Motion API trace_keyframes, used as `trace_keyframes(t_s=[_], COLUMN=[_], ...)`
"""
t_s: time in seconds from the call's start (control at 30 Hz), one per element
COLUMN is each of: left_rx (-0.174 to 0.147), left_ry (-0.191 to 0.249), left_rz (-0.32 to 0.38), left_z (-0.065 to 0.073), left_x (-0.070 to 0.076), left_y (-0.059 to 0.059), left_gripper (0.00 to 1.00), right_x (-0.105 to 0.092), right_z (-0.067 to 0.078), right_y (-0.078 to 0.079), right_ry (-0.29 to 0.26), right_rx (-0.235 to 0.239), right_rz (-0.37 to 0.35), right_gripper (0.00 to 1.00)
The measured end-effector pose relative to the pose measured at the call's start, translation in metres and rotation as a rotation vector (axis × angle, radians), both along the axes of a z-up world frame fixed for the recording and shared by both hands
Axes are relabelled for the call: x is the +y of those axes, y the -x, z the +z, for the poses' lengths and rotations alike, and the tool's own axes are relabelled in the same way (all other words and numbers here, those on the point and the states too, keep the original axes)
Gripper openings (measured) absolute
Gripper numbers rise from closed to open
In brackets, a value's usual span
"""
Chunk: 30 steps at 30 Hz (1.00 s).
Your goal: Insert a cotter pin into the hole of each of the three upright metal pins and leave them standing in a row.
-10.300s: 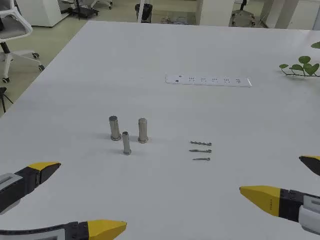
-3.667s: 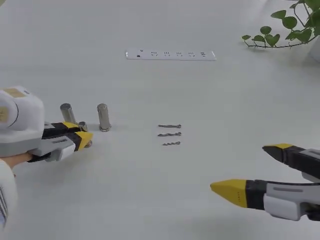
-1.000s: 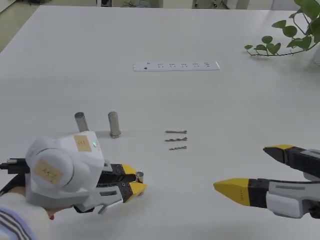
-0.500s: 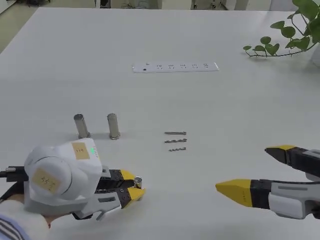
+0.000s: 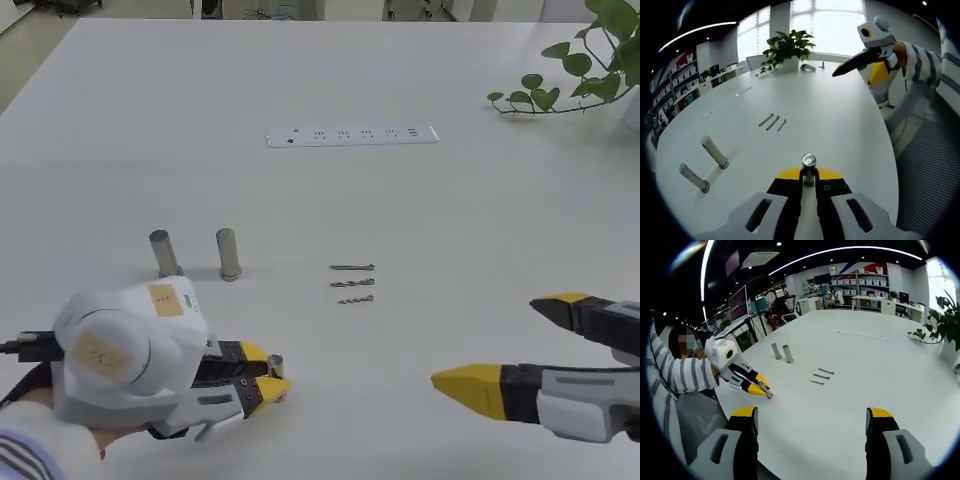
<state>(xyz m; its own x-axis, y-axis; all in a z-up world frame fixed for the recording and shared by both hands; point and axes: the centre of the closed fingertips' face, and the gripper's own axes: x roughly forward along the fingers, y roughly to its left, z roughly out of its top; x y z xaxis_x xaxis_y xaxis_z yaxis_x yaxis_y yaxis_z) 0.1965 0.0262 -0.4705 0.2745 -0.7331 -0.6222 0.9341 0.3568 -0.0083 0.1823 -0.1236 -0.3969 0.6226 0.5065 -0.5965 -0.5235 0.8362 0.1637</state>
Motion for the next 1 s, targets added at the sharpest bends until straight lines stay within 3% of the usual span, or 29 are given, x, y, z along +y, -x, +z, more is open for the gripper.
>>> trace_keyframes(t_s=[0.1,0.23,0.4,0.53,0.7,0.87,1.0], left_rx=[0.002,-0.002,0.009,0.013,0.001,-0.014,0.001], left_ry=[-0.028,-0.028,-0.005,-0.013,0.051,0.041,0.109], left_rz=[0.006,0.017,0.026,0.079,0.108,0.116,0.158], left_z=[-0.006,-0.006,0.001,0.007,0.026,0.034,0.045], left_x=[0.001,0.001,0.002,0.012,0.02,0.03,0.033], left_y=[0.001,0.001,0.002,-0.003,-0.001,0.005,0.01], left_gripper=[0.09,0.19,0.22,0.37,0.53,0.61,0.81], right_x=[0.0,0.0,0.001,0.002,0.003,0.004,0.005], right_z=[0.0,-0.001,-0.001,-0.002,-0.004,-0.004,-0.004], right_y=[0.001,0.001,0.001,0.002,0.002,0.002,0.002], right_ry=[-0.004,-0.007,-0.012,-0.013,-0.017,-0.018,-0.015], right_rx=[0.001,0.001,0.0,0.001,0.007,0.006,0.008], right_rz=[-0.001,-0.003,0.0,0.002,0.006,0.01,0.013], right_gripper=[0.87,0.87,0.87,0.87,0.87,0.87,0.87])
